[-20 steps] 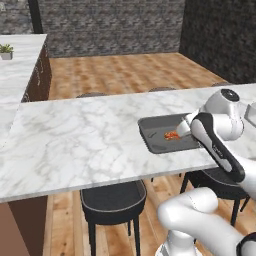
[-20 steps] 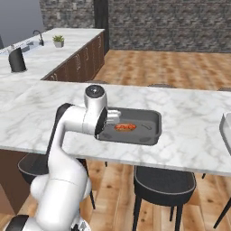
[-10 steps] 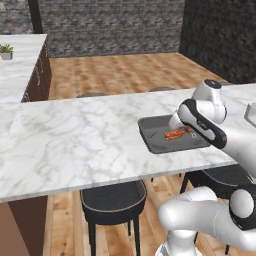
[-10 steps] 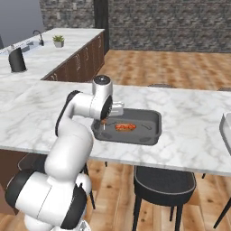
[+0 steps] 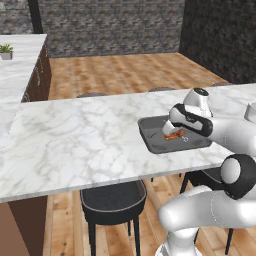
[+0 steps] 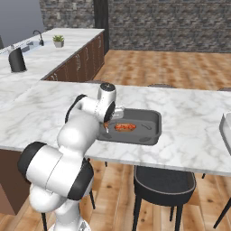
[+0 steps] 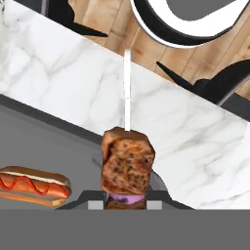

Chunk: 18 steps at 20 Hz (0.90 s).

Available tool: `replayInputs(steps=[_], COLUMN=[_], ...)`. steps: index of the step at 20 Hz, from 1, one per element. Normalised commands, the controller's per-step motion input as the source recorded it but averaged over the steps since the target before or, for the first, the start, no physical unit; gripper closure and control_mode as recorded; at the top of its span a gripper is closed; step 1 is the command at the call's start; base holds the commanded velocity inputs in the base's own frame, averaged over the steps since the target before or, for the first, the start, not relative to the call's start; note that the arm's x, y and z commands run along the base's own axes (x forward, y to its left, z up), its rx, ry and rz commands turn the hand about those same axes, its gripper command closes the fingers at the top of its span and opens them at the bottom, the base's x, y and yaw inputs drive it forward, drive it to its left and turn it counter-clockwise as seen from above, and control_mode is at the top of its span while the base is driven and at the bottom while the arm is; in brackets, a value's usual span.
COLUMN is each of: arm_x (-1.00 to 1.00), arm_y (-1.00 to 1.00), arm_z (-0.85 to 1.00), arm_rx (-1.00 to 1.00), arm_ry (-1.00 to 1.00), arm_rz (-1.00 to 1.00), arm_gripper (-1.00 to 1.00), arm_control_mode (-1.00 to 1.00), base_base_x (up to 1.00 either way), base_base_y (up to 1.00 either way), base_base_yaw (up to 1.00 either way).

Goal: Place the cold items (corn and squash) from the fridge in one tupperware on the dining counter. Place the warm items (kebab skewer and hot dog) in the stove area in another tupperware.

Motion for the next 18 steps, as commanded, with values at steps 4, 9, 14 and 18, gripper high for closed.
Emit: replayInputs(steps=[4,9,14,18], arm_x=[0.62,0.63,0.6,0.55], arm_y=[0.0,-0.17,-0.49,-0.68], arm_z=[-0.09,-0.13,-0.2,-0.42], arm_rx=[-0.07,-0.07,-0.04,-0.02], arm_ry=[0.1,0.07,0.05,0.02], arm_rz=[0.27,0.26,0.22,0.21], arm_gripper=[1.0,1.0,1.0,1.0], arm_control_mode=[-1.0,-1.0,-1.0,-1.0], base_base_x=[0.0,0.0,0.0,0.0], base_base_y=[0.0,0.0,0.0,0.0], base_base_yaw=[0.0,0.0,0.0,0.0])
